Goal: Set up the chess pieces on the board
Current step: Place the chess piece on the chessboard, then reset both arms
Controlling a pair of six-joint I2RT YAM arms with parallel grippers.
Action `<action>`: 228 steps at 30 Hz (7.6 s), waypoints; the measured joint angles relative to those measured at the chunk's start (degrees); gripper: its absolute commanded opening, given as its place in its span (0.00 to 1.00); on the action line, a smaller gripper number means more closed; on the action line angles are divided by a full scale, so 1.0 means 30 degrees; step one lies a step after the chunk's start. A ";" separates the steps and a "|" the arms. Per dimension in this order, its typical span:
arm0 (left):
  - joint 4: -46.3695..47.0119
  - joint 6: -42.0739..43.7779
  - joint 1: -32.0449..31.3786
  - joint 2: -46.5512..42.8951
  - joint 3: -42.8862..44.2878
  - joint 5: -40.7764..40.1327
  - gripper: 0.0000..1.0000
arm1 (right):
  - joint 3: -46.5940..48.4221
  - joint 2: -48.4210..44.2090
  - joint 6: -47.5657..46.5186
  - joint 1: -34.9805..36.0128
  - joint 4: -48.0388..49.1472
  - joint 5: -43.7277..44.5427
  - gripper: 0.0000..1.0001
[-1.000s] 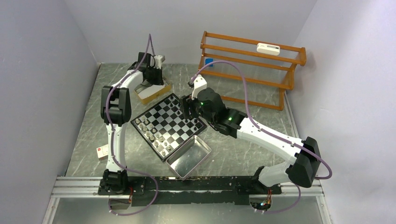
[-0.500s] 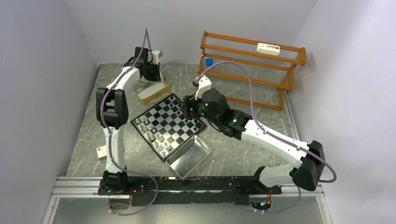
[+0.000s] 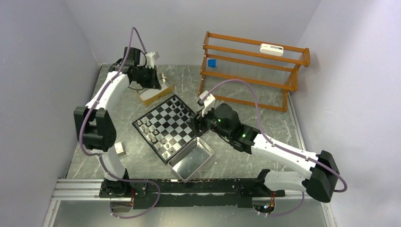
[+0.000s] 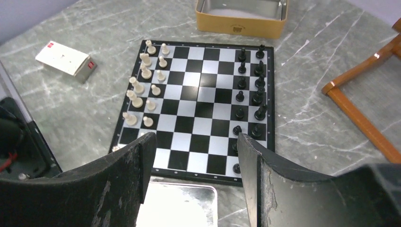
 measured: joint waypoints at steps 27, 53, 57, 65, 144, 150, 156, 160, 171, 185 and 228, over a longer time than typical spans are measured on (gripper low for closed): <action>-0.1647 -0.0102 -0.4000 -0.8808 -0.8859 0.4554 0.05 | -0.3228 0.2776 -1.7143 0.1020 0.5909 -0.4677 0.61; -0.2681 -0.0095 -0.5588 -0.9347 -0.8859 0.4626 0.05 | -0.2463 0.3388 -2.1952 0.2463 0.6331 -0.3395 0.29; -0.2769 -0.0087 -0.5639 -0.9347 -0.8859 0.4517 0.05 | -0.2463 0.3373 -2.2236 0.2543 0.6390 -0.3351 0.17; -0.2827 -0.0401 -0.5654 -0.9340 -0.8699 0.4291 0.23 | -0.2608 0.3373 -2.1340 0.2696 0.6834 -0.2798 0.06; -0.2397 -0.8123 -1.1089 -1.0754 -1.5467 -1.0353 0.05 | -0.8131 -1.4163 -0.2703 0.2827 0.0022 0.2499 1.00; -0.1610 -0.8327 -1.1103 -0.9879 -1.5948 -1.0418 0.05 | -0.8072 -1.5132 -0.2586 0.2827 -0.0525 0.2521 1.00; -0.1290 -0.8590 -1.1103 -0.9588 -1.6385 -1.0491 0.05 | -0.8072 -1.5416 -0.2412 0.2827 -0.0583 0.2463 1.00; -0.0976 -0.8619 -1.1103 -0.9369 -1.6560 -1.0506 0.05 | -0.8065 -1.5409 -0.2295 0.2827 -0.0590 0.2302 1.00; -0.0517 -0.8743 -1.1103 -0.9158 -1.6968 -1.0783 0.05 | -0.8058 -1.5416 -0.2171 0.2827 -0.0401 0.1348 1.00; -0.0342 -0.8743 -1.1140 -0.9085 -1.6961 -1.0899 0.11 | -0.8058 -1.5052 -0.2011 0.2827 -0.0284 0.0685 1.00; 0.4663 -0.7992 -1.1606 -1.9686 -1.4608 -1.0200 0.98 | -0.0663 -0.8604 1.0367 0.2827 -0.9741 0.9449 1.00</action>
